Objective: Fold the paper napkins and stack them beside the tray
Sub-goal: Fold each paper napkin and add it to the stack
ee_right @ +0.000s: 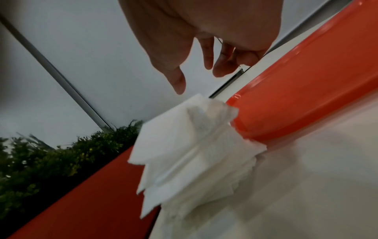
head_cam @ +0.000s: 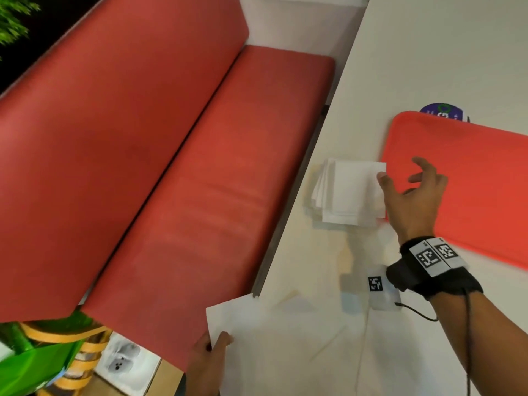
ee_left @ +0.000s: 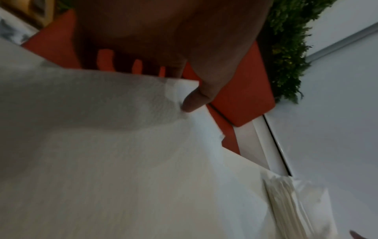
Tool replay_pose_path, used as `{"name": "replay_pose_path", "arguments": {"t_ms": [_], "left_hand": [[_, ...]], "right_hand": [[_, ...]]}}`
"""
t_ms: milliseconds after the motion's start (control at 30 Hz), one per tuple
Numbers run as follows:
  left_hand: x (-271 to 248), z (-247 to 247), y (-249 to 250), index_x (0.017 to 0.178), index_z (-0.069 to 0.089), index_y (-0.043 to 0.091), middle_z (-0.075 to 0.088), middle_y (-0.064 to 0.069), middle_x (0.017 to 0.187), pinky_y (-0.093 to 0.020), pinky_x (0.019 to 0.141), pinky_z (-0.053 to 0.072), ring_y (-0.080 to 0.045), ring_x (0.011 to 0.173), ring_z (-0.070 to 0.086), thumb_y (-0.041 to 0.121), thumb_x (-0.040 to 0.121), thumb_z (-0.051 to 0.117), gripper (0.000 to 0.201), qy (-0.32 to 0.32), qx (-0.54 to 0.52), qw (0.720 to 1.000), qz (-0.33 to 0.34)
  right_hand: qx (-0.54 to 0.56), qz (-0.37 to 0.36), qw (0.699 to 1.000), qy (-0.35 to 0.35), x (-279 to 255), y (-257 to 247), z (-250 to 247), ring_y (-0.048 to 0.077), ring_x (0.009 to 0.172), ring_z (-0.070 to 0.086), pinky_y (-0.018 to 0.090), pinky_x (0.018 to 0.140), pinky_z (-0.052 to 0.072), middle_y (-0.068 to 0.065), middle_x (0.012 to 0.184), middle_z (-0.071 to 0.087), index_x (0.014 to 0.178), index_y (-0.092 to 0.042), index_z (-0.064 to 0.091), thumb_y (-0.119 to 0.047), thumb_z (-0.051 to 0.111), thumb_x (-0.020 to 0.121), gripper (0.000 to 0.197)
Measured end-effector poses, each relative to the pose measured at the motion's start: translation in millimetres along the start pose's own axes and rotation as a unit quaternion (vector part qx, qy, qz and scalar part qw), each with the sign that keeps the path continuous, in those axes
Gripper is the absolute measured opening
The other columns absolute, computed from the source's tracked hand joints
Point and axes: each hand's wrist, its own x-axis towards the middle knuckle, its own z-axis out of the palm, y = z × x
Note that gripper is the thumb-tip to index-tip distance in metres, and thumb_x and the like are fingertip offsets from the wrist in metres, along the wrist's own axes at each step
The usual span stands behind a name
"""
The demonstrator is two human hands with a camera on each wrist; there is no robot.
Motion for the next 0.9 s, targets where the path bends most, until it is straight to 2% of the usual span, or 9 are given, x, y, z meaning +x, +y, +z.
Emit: {"name": "replay_pose_path", "arguments": {"t_ms": [167, 267, 367, 500, 567, 633, 700, 833, 900], "left_hand": [[-18, 15, -17, 0.111, 0.074, 0.009, 0.068, -0.004, 0.075, -0.030, 0.064, 0.042, -0.026, 0.075, 0.063, 0.017, 0.090, 0.074, 0.023, 0.024, 0.075, 0.983, 0.165], [-35, 42, -25, 0.099, 0.078, 0.019, 0.066, 0.014, 0.089, -0.024, 0.070, 0.049, -0.020, 0.078, 0.065, 0.024, 0.088, 0.076, 0.012, 0.000, 0.080, 0.964, 0.253], [-42, 63, -30, 0.110, 0.076, 0.018, 0.051, 0.012, 0.092, -0.029, 0.075, 0.043, -0.008, 0.074, 0.055, 0.040, 0.088, 0.066, 0.033, 0.018, 0.089, 0.941, 0.325], [-58, 74, -22, 0.129, 0.064, 0.014, 0.054, 0.005, 0.072, -0.031, 0.073, 0.043, -0.011, 0.060, 0.053, 0.006, 0.088, 0.073, 0.043, 0.054, 0.079, 0.935, 0.340], [-74, 72, -15, 0.112, 0.055, 0.046, 0.059, 0.001, 0.071, -0.022, 0.072, 0.048, -0.016, 0.061, 0.055, 0.001, 0.085, 0.077, 0.057, 0.056, 0.021, 0.937, 0.343], [-92, 68, -6, 0.089, 0.058, 0.053, 0.065, 0.005, 0.073, -0.004, 0.067, 0.046, -0.019, 0.062, 0.058, 0.003, 0.082, 0.080, 0.055, 0.057, 0.009, 0.924, 0.377], [-120, 63, 8, 0.084, 0.066, 0.047, 0.067, 0.010, 0.079, -0.002, 0.061, 0.046, -0.013, 0.060, 0.062, 0.007, 0.083, 0.080, 0.042, -0.001, 0.005, 0.920, 0.393], [-195, 66, 50, 0.093, 0.073, 0.020, 0.072, -0.008, 0.101, -0.034, 0.065, 0.052, -0.018, 0.076, 0.067, 0.018, 0.089, 0.073, 0.005, -0.246, -0.050, 0.894, 0.370], [-229, 74, 72, 0.101, 0.071, 0.014, 0.073, -0.009, 0.106, -0.037, 0.066, 0.053, -0.023, 0.084, 0.068, 0.023, 0.087, 0.070, 0.017, -0.332, -0.102, 0.869, 0.352]], "right_hand": [[0.041, -0.040, 0.998, 0.024, -18, -12, -52, 0.019, 0.081, 0.048, 0.000, 0.067, 0.036, 0.003, 0.115, 0.040, 0.134, -0.020, 0.052, -0.032, 0.073, 0.087, 0.053], [0.047, -0.074, 0.996, 0.032, -49, -4, -98, 0.020, 0.081, 0.050, 0.009, 0.076, 0.039, 0.002, 0.113, 0.042, 0.129, -0.020, 0.056, -0.029, 0.074, 0.088, 0.046], [0.036, -0.079, 0.996, 0.034, -84, 14, -143, 0.021, 0.079, 0.051, 0.012, 0.075, 0.040, 0.002, 0.110, 0.043, 0.127, -0.021, 0.056, -0.024, 0.074, 0.087, 0.044], [-0.004, -0.073, 0.997, 0.039, -124, 36, -198, 0.008, 0.079, 0.051, 0.007, 0.069, 0.039, -0.001, 0.105, 0.043, 0.128, -0.024, 0.055, -0.016, 0.076, 0.085, 0.048], [-0.015, -0.072, 0.997, 0.038, -140, 43, -221, 0.004, 0.080, 0.051, 0.003, 0.071, 0.038, -0.001, 0.101, 0.044, 0.126, -0.025, 0.057, -0.014, 0.078, 0.083, 0.050], [-0.015, -0.096, 0.995, 0.020, -153, 45, -237, 0.004, 0.082, 0.052, 0.002, 0.072, 0.038, -0.004, 0.098, 0.047, 0.120, -0.029, 0.060, -0.014, 0.081, 0.080, 0.048], [0.001, -0.130, 0.991, -0.036, -165, 43, -247, 0.005, 0.086, 0.056, 0.005, 0.073, 0.039, -0.009, 0.099, 0.053, 0.115, -0.035, 0.062, -0.025, 0.084, 0.078, 0.044], [0.079, -0.069, 0.956, -0.273, -178, 24, -258, 0.001, 0.112, 0.060, 0.012, 0.090, 0.044, -0.020, 0.120, 0.059, 0.131, -0.048, 0.053, -0.069, 0.070, 0.072, 0.065], [0.143, -0.004, 0.922, -0.360, -177, 12, -264, -0.003, 0.114, 0.060, 0.014, 0.093, 0.047, -0.023, 0.125, 0.061, 0.134, -0.050, 0.052, -0.072, 0.071, 0.070, 0.069]]}}
